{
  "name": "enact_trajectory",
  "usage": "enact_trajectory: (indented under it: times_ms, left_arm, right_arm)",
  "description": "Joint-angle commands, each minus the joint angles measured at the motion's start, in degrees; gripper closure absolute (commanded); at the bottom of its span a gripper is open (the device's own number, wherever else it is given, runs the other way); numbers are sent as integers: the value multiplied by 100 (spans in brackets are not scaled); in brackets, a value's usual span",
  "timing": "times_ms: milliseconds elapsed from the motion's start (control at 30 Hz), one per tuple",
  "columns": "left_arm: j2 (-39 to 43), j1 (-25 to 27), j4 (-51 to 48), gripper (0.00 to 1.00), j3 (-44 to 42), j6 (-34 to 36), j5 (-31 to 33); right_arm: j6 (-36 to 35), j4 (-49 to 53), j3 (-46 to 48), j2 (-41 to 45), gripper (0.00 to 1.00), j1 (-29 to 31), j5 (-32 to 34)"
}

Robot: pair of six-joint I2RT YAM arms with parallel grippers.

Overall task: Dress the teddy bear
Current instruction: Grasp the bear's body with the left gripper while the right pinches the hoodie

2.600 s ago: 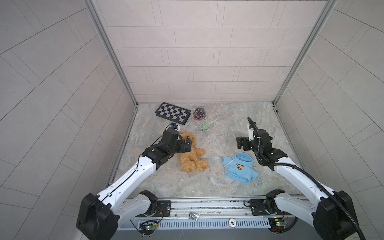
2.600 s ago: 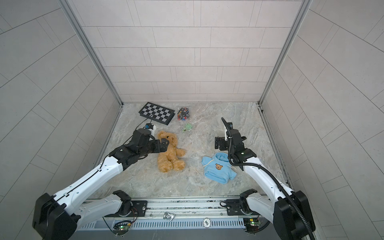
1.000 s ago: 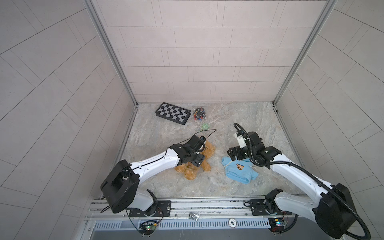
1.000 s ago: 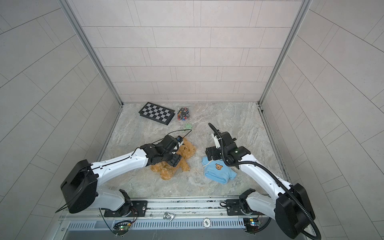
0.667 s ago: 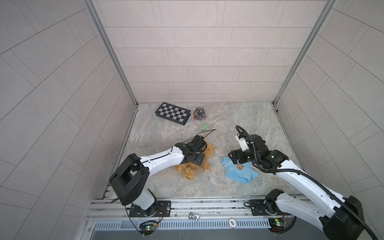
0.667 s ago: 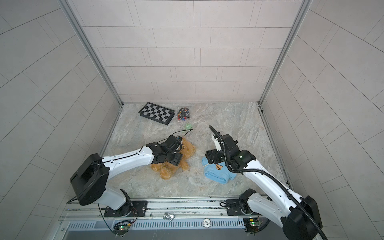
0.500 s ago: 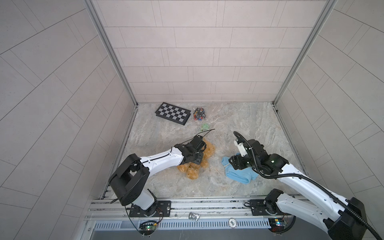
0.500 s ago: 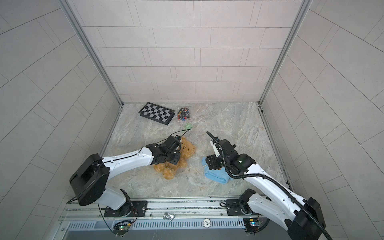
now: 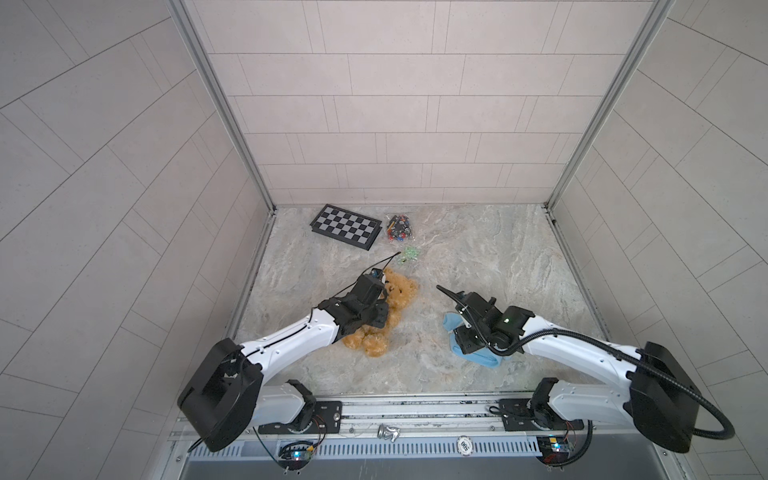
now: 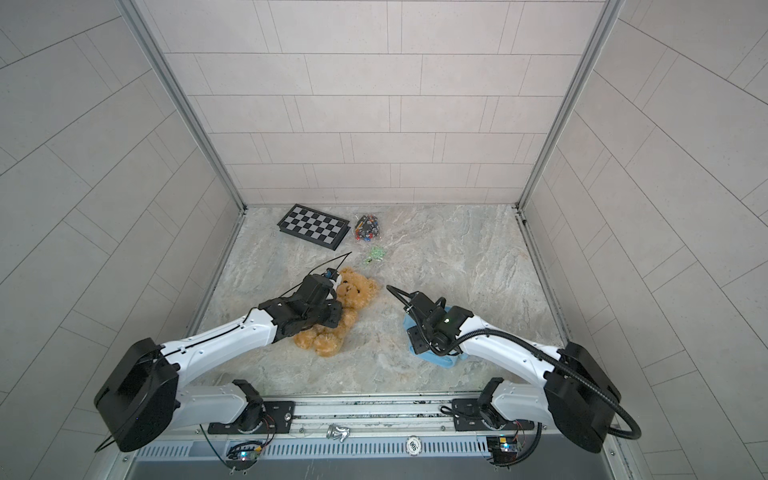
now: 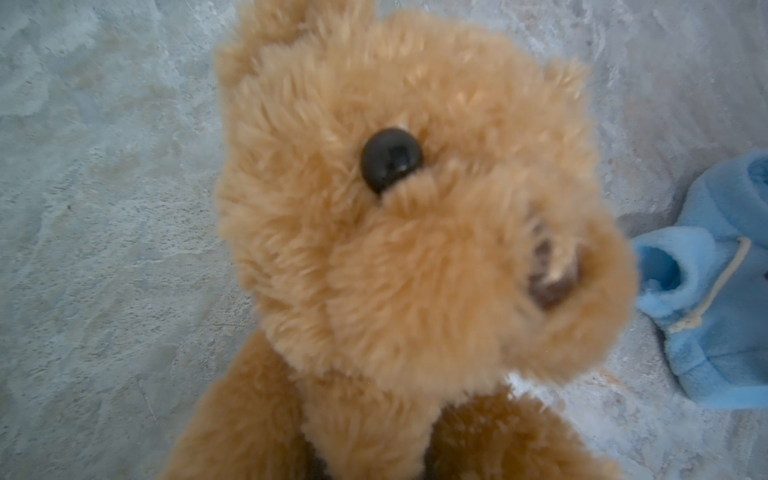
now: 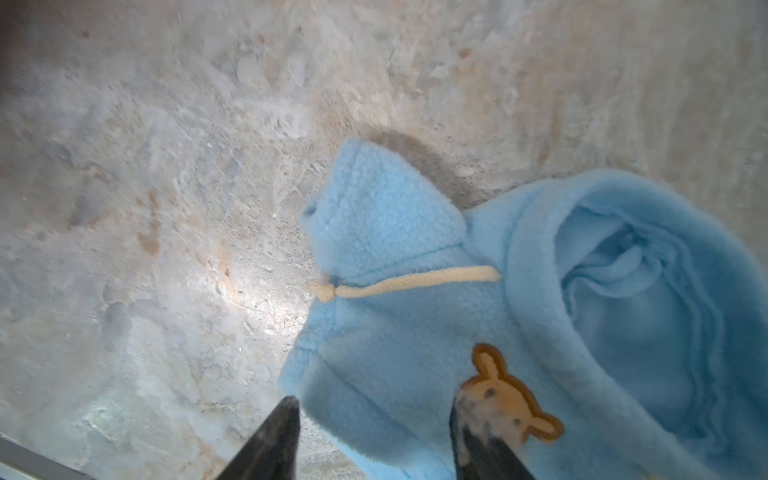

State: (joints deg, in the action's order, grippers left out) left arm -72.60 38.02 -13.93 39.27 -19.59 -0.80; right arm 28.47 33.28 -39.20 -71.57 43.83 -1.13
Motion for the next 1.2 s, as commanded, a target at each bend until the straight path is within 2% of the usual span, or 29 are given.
enact_trajectory:
  times_ms: [0,267,400,600,733,767,800,867,967,1000,1067,1167]
  left_arm:
    - [308,-116,29,98,-49,126,11]
    - [753,-293,-341,100,0,384,133]
    - [859,-291,-547,100,72,443,248]
    - [817,-252,-470,100,-2,648,-26]
    - [366,-170,-555,100,9,659,41]
    - [261,-123,-558,99,11,659,102]
    - [169,-90,-563,94,26,652,153]
    - [32,-67,-539,78,55,600,151]
    - [59,-71,-508,66,108,480,26]
    - [66,-75,-592,59,173,466,11]
    - [83,-75,-895,35,403,428,31]
    - [45,-75,-1165,18,671,345,7]
  right_arm:
    - [137,105,-299,-410,48,91,167]
    - [149,-300,-630,-1016,88,169,499]
    - [43,-553,-928,-1323,100,127,504]
    - [-68,-1244,-1265,-1766,100,-280,213]
    - [-228,-1489,-1353,-2013,100,-540,-75]
    - [-270,-1515,-1370,-2033,97,-572,-150]
    - [-301,-1526,-1384,-2029,93,-594,-249]
    - [-338,-1498,-1376,-1888,84,-604,-367]
    - [-385,-1289,-1321,-1496,73,-604,-357]
    - [-399,-1208,-1298,-1362,70,-603,-329]
    - [-442,-978,-1224,-1053,63,-647,-266]
    - [-541,-649,-1108,-688,56,-699,-256]
